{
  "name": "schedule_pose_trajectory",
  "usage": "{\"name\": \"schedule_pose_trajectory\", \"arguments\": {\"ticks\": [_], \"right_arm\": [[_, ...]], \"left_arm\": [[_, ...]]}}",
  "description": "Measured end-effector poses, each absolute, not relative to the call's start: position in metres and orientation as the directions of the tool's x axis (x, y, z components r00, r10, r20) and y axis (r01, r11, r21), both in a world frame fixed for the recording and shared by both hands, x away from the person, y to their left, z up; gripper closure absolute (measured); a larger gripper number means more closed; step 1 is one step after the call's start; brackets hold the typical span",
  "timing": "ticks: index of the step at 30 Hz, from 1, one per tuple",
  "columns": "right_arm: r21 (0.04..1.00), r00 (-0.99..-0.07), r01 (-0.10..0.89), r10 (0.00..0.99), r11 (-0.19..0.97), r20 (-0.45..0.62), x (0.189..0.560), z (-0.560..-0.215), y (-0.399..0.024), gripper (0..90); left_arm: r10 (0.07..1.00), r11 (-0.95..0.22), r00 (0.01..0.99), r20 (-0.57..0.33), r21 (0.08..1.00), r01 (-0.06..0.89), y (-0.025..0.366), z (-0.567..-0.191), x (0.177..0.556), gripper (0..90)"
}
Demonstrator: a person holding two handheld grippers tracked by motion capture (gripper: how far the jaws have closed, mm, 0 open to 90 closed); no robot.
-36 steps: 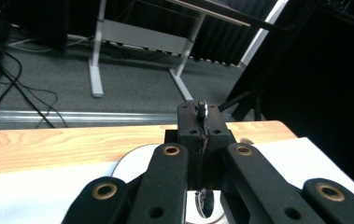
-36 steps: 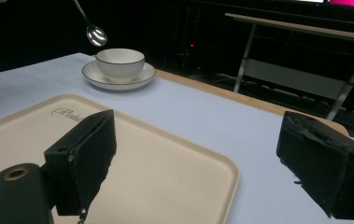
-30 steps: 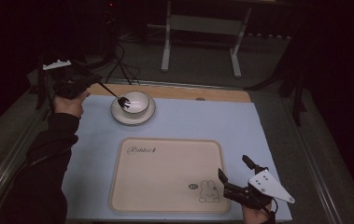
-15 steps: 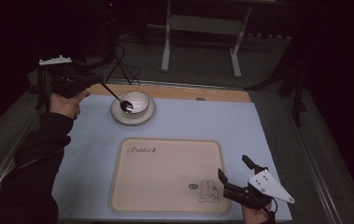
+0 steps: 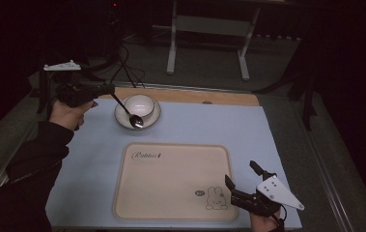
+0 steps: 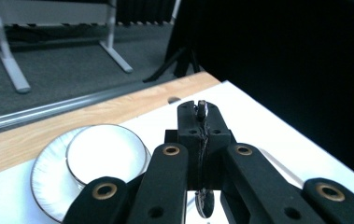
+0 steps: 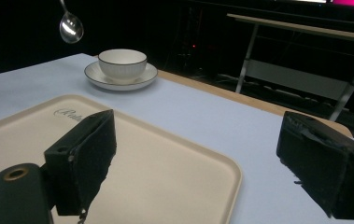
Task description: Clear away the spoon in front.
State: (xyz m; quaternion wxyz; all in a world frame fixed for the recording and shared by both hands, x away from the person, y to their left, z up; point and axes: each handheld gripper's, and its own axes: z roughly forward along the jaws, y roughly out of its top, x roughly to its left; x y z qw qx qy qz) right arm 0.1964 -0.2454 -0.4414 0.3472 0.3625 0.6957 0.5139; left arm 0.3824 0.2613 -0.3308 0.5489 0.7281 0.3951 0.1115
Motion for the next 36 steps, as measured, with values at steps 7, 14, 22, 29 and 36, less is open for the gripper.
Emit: {"name": "schedule_pose_trajectory", "arguments": {"ticks": [7,14,22,29,36], "right_arm": [[0.967,-0.499,0.15,0.86,0.204,-0.104,0.196,-0.441,-0.246,12.0],[0.967,-0.498,0.15,0.861,0.205,-0.106,0.197,-0.441,-0.246,12.0],[0.967,-0.491,0.148,0.864,0.208,-0.111,0.197,-0.441,-0.246,11.9],[0.967,-0.491,0.148,0.864,0.206,-0.109,0.197,-0.441,-0.246,11.9],[0.967,-0.494,0.145,0.862,0.212,-0.115,0.197,-0.441,-0.245,11.9]], "left_arm": [[0.651,-0.127,0.705,-0.28,0.876,0.465,0.254,-0.334,0.378,89.9],[0.616,-0.154,0.736,-0.28,0.874,0.461,0.245,-0.336,0.373,89.9],[0.531,-0.216,0.8,-0.279,0.868,0.446,0.232,-0.341,0.363,89.8],[0.453,-0.261,0.847,-0.279,0.867,0.425,0.221,-0.342,0.354,89.8],[0.394,-0.32,0.875,-0.28,0.851,0.417,0.203,-0.35,0.346,89.8]]}}
